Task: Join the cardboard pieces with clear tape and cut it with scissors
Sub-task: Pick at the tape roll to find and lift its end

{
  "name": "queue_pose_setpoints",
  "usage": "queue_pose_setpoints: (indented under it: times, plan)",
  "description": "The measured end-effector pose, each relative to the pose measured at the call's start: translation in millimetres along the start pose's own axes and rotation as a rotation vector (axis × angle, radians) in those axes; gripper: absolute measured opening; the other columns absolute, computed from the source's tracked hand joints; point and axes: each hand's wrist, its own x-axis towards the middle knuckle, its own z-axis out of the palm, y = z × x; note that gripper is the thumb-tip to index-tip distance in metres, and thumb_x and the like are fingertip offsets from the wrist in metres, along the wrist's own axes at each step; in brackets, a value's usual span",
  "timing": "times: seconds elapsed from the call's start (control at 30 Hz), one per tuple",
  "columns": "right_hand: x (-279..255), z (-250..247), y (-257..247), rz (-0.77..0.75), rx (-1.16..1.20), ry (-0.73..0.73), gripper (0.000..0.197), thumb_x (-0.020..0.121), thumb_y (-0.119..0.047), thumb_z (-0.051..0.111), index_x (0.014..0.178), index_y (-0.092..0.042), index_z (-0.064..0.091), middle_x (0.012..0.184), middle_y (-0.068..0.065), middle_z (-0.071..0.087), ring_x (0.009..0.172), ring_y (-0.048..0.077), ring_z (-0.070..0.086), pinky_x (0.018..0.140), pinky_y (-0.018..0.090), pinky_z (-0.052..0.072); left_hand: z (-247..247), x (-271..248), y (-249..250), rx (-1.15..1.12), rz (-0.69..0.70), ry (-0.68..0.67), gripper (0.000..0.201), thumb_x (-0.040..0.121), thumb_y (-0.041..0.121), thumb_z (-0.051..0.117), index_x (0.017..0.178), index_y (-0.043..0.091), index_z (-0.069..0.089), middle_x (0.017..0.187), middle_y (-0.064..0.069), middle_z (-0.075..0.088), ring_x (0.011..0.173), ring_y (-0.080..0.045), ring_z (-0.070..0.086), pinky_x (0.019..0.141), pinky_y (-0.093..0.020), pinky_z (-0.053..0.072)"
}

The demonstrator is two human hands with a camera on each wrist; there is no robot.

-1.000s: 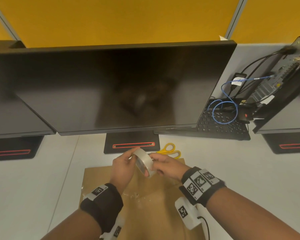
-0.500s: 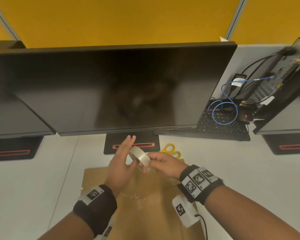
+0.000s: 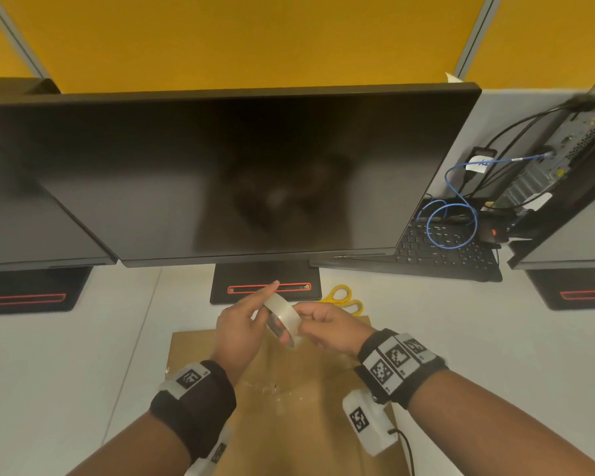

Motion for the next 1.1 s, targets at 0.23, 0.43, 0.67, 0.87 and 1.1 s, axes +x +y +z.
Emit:
queue_pose_setpoints:
  times: [0.23, 0.43, 0.67, 0.87, 1.1]
  plan:
    - [0.0, -3.0, -4.1, 0.062, 0.019, 0.012, 0.032, 0.090, -0.005, 0.041, 0.088, -0.023, 0.068, 0.062, -0.013, 0.065, 0.041, 0.002, 0.035, 0.047, 0.016, 0.030, 4.7, -3.5, -4.4, -0.139, -0.123, 0.023, 0.055, 0.093, 0.002, 0.049, 0.104, 0.055, 0.056, 0.098, 0.023, 0.063, 0.093, 0.009, 0.058, 0.088, -0.021, 0.045]
    - [-3.1, 0.3, -3.1, 0.038, 0.017, 0.029, 0.034, 0.086, -0.005, 0.043, 0.088, -0.028, 0.069, 0.056, -0.016, 0.063, 0.045, 0.001, 0.035, 0.047, 0.014, 0.029, 2.5, -0.2, -4.8, -0.106, -0.103, 0.007, 0.051, 0.094, 0.005, 0.050, 0.110, 0.053, 0.052, 0.095, 0.010, 0.065, 0.088, -0.002, 0.059, 0.079, -0.021, 0.044]
    - [-2.5, -2.0, -3.9, 0.083, 0.049, 0.057, 0.031, 0.092, -0.008, 0.045, 0.076, -0.019, 0.068, 0.054, -0.012, 0.063, 0.044, 0.006, 0.031, 0.048, 0.017, 0.029, 2.1, -2.5, -3.5, -0.086, -0.068, -0.001, 0.057, 0.094, 0.009, 0.052, 0.105, 0.064, 0.047, 0.094, 0.027, 0.059, 0.091, 0.008, 0.056, 0.079, -0.011, 0.043]
    - [-3.1, -0.9, 0.4, 0.073, 0.085, 0.048, 0.027, 0.084, -0.015, 0.046, 0.079, -0.019, 0.071, 0.069, -0.003, 0.069, 0.047, 0.008, 0.033, 0.048, 0.017, 0.032, 0.9, -2.6, -3.2, -0.034, -0.004, 0.002, 0.057, 0.094, 0.010, 0.053, 0.108, 0.065, 0.044, 0.099, 0.028, 0.057, 0.096, 0.018, 0.052, 0.079, -0.004, 0.039]
    - [1.3, 0.3, -3.1, 0.158, -0.001, 0.018, 0.040, 0.084, -0.036, 0.040, 0.064, -0.021, 0.071, 0.070, 0.002, 0.073, 0.044, 0.007, 0.035, 0.051, 0.021, 0.033, 0.4, -2.3, 0.1, 0.127, 0.153, -0.009, 0.059, 0.093, 0.008, 0.054, 0.117, 0.060, 0.039, 0.115, 0.037, 0.045, 0.106, 0.021, 0.040, 0.089, 0.006, 0.029]
